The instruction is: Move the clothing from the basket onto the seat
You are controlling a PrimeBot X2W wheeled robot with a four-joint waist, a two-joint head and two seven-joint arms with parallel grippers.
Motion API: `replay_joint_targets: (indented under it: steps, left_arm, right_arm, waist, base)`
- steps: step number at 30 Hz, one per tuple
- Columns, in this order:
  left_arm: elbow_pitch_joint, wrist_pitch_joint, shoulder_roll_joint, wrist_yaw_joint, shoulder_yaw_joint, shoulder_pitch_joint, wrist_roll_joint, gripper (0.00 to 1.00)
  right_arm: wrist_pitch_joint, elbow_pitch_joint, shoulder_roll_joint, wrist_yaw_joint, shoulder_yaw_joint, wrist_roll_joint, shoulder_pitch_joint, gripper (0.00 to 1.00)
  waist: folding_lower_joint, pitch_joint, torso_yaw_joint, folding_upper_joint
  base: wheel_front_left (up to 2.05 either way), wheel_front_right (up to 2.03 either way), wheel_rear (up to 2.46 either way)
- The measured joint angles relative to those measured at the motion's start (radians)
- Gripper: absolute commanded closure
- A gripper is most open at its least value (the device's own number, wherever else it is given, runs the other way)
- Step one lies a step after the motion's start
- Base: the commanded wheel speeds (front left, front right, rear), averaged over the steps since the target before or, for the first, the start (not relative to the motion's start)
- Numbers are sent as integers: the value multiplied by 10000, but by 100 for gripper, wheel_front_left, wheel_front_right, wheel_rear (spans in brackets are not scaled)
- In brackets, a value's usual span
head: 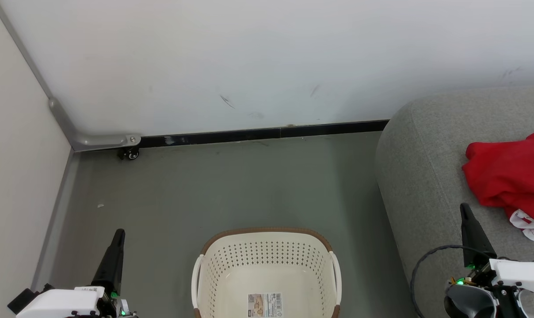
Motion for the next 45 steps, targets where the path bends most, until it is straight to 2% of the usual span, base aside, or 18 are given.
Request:
replay_joint_targets:
  steps: [45]
  left_arm:
    - [63,0,-2,-2,0,-52,-2,100]
  right_arm:
    - [84,33,8,0,-67,0,-3,100]
  waist:
    - [-2,0,-1,0]
  base:
    - [0,0,0]
